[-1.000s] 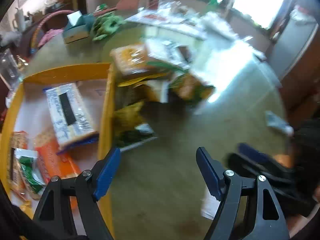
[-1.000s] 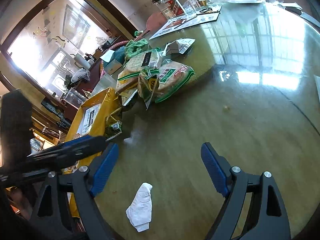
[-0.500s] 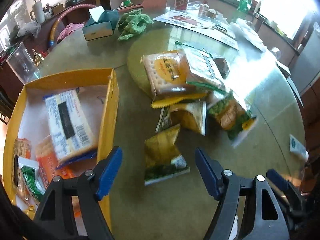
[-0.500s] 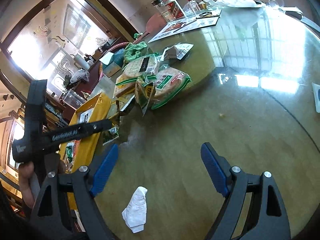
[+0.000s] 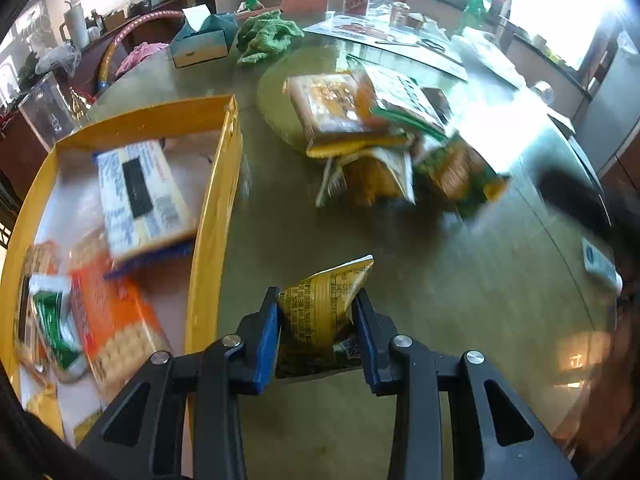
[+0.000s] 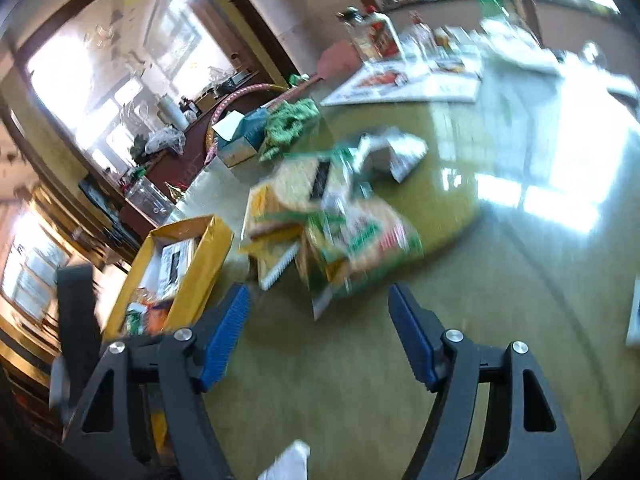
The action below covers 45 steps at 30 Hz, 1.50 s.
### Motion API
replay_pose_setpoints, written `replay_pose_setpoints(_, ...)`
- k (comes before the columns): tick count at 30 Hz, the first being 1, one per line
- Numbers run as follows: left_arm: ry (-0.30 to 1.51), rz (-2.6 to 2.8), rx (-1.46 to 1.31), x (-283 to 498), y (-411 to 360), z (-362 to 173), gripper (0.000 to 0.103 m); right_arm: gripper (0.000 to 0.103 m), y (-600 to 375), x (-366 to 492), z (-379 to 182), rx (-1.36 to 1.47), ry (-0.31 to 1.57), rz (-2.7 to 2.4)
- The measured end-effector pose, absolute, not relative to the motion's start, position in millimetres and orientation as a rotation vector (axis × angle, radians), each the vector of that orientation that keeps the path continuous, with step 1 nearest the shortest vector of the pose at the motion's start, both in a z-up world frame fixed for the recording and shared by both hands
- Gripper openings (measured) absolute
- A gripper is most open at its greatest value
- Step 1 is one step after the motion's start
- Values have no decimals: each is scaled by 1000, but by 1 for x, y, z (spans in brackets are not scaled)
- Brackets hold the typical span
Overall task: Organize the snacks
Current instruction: 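Hold the yellow chip bag in the left tool while the right tool grasps the small green pack, then carry the yellow chip bag and green pack over the tray and release both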
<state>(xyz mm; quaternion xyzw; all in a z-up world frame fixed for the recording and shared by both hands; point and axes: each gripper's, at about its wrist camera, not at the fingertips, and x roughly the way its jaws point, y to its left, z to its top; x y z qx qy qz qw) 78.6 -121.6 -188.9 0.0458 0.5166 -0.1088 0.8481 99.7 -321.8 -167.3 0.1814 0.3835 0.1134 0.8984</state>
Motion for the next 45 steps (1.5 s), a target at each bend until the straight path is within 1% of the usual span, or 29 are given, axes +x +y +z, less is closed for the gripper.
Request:
replay_pose_setpoints(3,1093,-247,89,70,-119,-187,35,68,-310,125,-163,298,806,220)
replay_pose_setpoints(5,1092,-243,87,70,-117,-188,35,57,-299,142,-168,250,828,224)
replay_pose_setpoints(6,1091,-251,82,69,-116,-188,35,53,-295,147,-172,226,847,216)
replay_pose_setpoints(8,1090,-261,70,68,-114,-188,35,35,-285,148,-181,168,876,187)
replay_pose_setpoints(9,1087,-261,73,67,-113,-188,35,29,-282,145,-184,158,879,190)
replay_pose_setpoints(10,1085,-263,84,66,-114,-189,35,20,-281,141,-187,158,884,186)
replay_pose_setpoints(12,1080,-259,103,65,-116,-190,35,17,-282,128,-189,180,883,179)
replay_pose_setpoints(13,1076,-254,114,65,-117,-190,35,10,-284,122,-189,196,878,184)
replay_pose_setpoints(14,1075,-252,122,65,-118,-191,36,8,-286,116,-189,220,876,187)
replay_pose_setpoints(25,1045,-277,101,48,-114,-189,34,7,-300,48,-191,350,837,194)
replay_pose_setpoints(31,1034,-325,50,41,-112,-181,33,7,-296,35,-183,372,806,192)
replay_pose_setpoints(39,972,-375,-34,22,-90,-148,32,7,-266,18,-158,330,756,234)
replay_pose_setpoints(45,914,-372,-92,7,-55,-121,32,7,-236,8,-143,300,728,288)
